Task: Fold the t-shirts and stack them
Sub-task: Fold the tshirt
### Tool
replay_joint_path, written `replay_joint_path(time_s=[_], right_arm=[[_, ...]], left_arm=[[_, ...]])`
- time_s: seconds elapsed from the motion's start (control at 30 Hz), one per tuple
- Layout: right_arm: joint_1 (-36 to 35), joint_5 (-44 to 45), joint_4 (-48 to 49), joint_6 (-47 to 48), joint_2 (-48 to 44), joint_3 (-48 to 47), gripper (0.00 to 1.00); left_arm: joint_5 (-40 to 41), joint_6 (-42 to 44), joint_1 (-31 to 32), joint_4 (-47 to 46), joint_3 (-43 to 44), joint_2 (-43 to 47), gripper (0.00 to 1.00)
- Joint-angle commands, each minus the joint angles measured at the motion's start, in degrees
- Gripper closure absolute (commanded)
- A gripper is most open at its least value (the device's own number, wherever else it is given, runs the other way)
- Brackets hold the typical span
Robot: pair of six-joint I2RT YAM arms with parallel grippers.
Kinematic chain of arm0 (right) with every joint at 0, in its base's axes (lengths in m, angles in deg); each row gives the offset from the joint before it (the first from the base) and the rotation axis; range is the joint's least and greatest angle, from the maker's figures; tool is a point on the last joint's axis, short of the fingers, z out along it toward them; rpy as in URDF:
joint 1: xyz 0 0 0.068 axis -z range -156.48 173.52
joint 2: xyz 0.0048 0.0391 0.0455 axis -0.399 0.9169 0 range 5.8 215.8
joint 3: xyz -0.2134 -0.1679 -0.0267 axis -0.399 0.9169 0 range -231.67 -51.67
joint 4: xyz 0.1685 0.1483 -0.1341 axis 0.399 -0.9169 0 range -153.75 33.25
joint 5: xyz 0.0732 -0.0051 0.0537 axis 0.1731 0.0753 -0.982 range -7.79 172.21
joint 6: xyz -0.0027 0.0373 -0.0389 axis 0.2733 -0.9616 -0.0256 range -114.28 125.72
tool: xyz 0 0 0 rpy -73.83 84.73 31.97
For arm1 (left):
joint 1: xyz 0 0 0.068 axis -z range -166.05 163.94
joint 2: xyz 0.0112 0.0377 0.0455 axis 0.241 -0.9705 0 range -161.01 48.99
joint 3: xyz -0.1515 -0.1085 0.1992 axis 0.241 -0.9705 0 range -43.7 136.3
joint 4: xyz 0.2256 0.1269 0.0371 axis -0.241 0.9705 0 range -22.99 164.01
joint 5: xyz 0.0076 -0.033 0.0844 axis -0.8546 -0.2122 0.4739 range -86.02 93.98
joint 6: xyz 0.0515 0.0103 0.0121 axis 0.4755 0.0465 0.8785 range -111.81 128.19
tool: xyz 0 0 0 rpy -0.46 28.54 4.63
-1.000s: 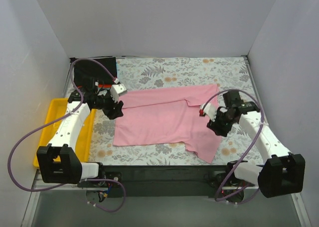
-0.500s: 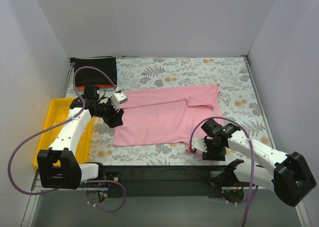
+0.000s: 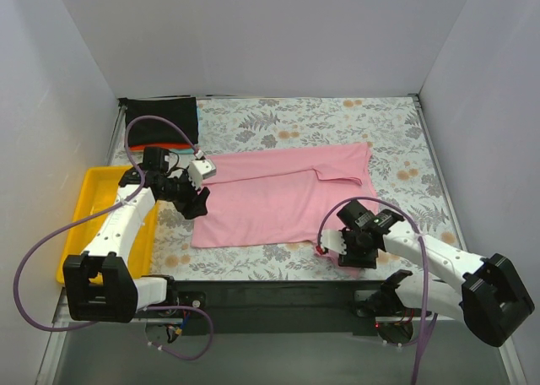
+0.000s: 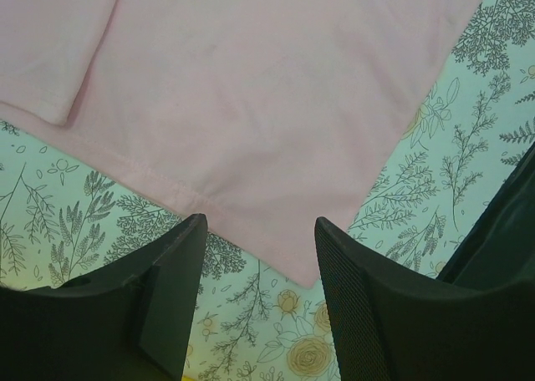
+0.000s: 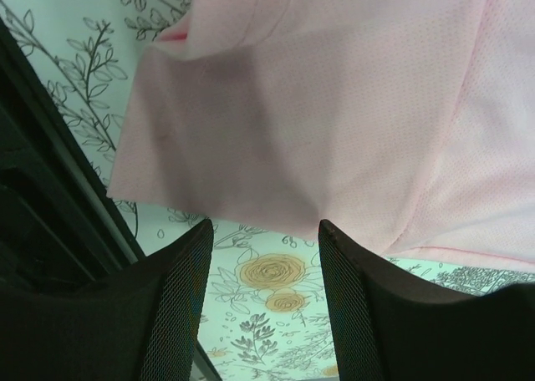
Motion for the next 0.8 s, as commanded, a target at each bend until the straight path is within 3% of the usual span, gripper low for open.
replay_joint_path(time_s=[0.0, 0.13, 0.23, 0.27, 0.57, 0.77], right_arm=[[-0.87, 1.16, 5.32, -1.39, 2.71, 0.71, 0.41], [-1.84, 1.43, 7.36, -2.19, 5.71, 1.14, 0.50], [-2.19, 1.86, 7.80, -1.84, 6.24, 2.46, 0.78], [-2.19, 1.87, 7.80, -1.75, 6.07, 2.64, 0.97], [-1.84, -0.24, 5.60, -1.83, 3.70, -1.66, 0.99], [0.79, -1.21, 3.84, -1.93, 2.82, -4.48, 0.99]], left_arm=[[0.00, 1.93, 0.05, 0.88, 0.23, 0.96, 0.46], [1.14, 6.95, 0.05, 2.91, -2.49, 1.04, 0.47], [2.81, 9.05, 0.05, 2.12, -3.46, 1.74, 0.49], [3.07, 9.67, 0.05, 2.30, -3.99, 1.57, 0.51], [9.22, 19.25, 3.38, -1.39, -12.07, 2.53, 0.71], [13.01, 22.24, 6.73, -2.36, -16.20, 4.02, 0.73]])
